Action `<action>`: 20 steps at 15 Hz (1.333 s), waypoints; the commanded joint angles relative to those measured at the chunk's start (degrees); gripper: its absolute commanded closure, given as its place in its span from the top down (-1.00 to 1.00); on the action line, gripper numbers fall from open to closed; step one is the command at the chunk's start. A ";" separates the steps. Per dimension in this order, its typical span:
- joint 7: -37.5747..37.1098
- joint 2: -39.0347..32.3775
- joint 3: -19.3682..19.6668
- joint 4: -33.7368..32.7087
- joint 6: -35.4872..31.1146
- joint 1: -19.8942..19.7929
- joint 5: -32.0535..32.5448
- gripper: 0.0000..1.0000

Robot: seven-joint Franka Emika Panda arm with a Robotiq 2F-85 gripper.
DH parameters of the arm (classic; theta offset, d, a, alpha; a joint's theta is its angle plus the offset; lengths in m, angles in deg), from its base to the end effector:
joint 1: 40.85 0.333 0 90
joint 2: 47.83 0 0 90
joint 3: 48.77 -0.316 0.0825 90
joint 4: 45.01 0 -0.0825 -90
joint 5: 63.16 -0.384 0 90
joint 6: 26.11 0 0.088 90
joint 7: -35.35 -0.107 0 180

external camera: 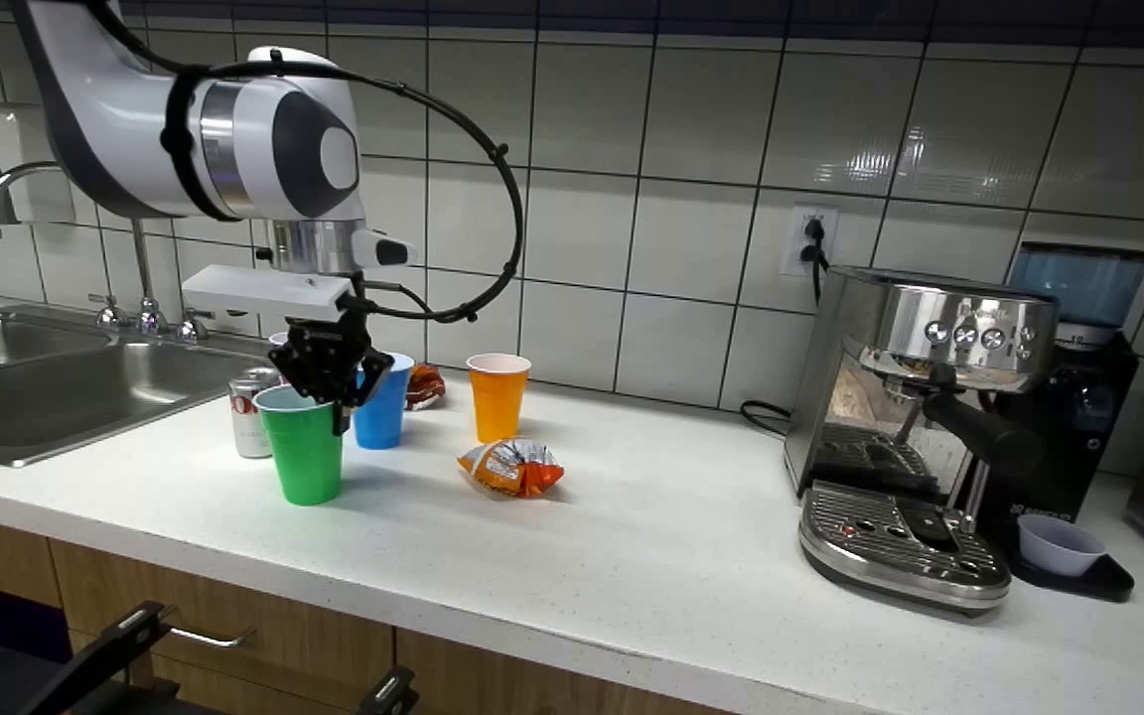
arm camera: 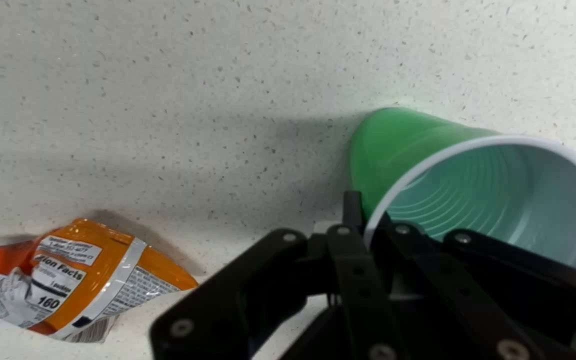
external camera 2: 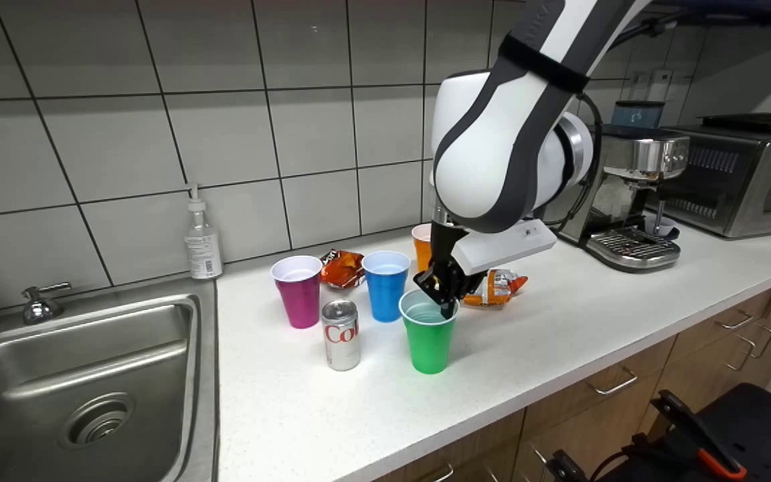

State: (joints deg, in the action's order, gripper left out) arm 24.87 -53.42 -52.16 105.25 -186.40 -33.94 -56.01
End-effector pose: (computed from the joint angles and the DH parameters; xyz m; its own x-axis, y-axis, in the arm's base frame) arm 0.4327 0.0851 0.2229 0.9902 0.1129 0.0822 0.1107 -0.9934 0.0308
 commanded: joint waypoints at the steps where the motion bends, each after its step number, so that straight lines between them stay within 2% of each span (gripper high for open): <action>1: 1.37 0.86 -0.26 0.24 -0.32 -0.04 0.33 -0.98; 3: 2.86 2.44 -0.59 0.71 -0.07 -0.29 -0.89 -0.98; 10: 14.28 8.45 -1.85 1.54 1.39 -0.68 -12.08 -0.98; 16: 22.80 14.58 -0.33 1.97 2.46 0.73 -20.37 -0.98; 20: 25.69 16.62 1.08 1.13 2.84 2.05 -24.02 -0.98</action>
State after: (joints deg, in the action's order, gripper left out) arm 47.33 -40.05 -52.50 106.05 -185.40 -33.31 -76.90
